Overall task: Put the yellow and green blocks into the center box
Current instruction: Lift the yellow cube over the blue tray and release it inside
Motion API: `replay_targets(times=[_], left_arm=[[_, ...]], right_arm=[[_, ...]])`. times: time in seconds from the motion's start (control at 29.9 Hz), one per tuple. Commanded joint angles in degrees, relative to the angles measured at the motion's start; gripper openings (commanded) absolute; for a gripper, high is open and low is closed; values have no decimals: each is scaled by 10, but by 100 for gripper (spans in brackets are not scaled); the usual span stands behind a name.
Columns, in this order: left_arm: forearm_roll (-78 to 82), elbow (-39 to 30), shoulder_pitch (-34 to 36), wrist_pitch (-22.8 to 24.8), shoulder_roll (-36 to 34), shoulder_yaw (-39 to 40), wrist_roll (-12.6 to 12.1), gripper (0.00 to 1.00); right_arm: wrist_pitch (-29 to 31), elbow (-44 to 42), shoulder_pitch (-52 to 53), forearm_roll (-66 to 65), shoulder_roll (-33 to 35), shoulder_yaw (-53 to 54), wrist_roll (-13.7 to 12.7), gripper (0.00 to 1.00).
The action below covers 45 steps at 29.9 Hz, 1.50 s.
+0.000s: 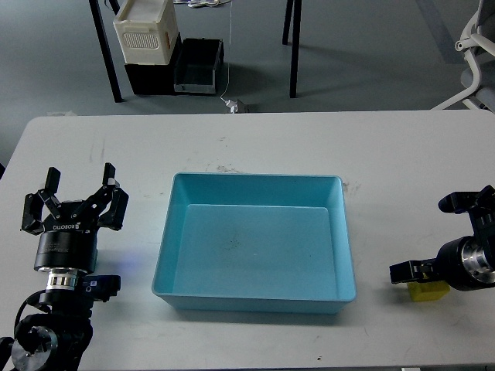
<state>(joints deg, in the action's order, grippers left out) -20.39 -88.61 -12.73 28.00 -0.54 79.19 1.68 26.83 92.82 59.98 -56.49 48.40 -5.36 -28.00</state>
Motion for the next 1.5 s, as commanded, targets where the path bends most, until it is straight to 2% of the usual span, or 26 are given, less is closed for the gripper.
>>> replay_targets(times=[0.0,0.03,0.1,0.13,0.17,0.47,0.6,0.8,0.94,1.07,1.3,1.4,1.47], left_arm=[[0,2,2,0,1,0,0,100],[0,2,3,0,1,0,0,100],[0,2,3,0,0,0,0,100],[-1,3,3,0,0,0,0,100],[0,3,3,0,0,0,0,100],[-1,4,3,0,1,0,0,100],[-1,4,3,0,0,0,0,100],[0,4,3,0,0,0,0,100],[-1,4,3,0,0,0,0,100],[-1,4,3,0,0,0,0,100],[-2,8,2,0,-1,1,0,100],[-3,11,2,0,-1,1,0,100],[-3,11,2,0,-2,1,0,100]], right_arm=[[0,3,0,-36,-1,-1,0,36],[0,3,-1,-45,-3,-2,0,29],[0,3,-1,-56,-3,-3,0,22],[1,3,-1,-59,-3,-5,0,7],[1,3,0,-60,-4,-6,0,0],[0,8,8,-53,5,-1,0,0],[0,33,62,-30,29,1,0,0],[12,59,214,91,42,-8,0,0],[12,49,293,157,-35,-35,0,0],[12,3,334,164,-158,-81,0,0],[12,-138,295,164,-352,-101,0,0],[12,-185,276,165,-407,-102,0,1],[12,-206,261,165,-436,-103,0,9]])
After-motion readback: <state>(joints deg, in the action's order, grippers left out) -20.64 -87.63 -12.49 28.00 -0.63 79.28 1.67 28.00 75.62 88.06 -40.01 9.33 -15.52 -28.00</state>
